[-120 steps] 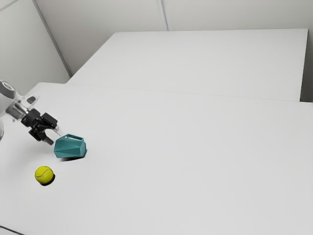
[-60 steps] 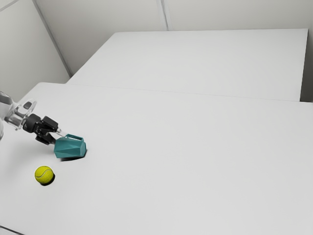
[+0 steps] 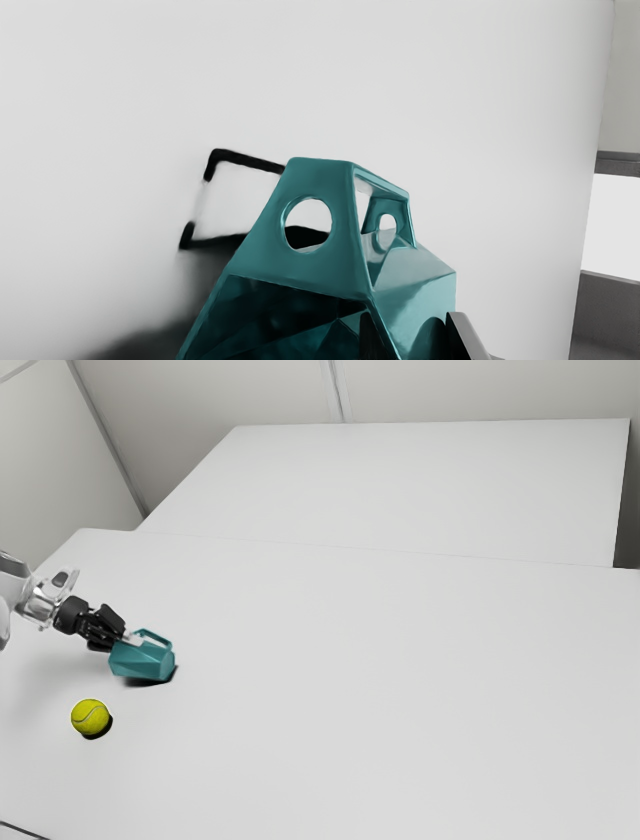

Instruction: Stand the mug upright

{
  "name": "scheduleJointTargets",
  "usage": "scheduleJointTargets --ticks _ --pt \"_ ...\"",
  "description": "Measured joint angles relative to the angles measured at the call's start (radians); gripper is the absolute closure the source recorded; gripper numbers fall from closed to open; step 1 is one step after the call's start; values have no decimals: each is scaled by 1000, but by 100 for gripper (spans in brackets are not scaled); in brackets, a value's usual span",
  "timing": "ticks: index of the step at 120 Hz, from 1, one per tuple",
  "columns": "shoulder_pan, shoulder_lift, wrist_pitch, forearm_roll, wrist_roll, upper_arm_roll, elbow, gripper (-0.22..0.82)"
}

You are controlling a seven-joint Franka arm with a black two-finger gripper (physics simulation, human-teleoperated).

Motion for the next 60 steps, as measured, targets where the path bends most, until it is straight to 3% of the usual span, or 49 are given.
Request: scheduleJointTargets --ticks 60 --pt "-45 -67 -10 -30 8 1 -40 77"
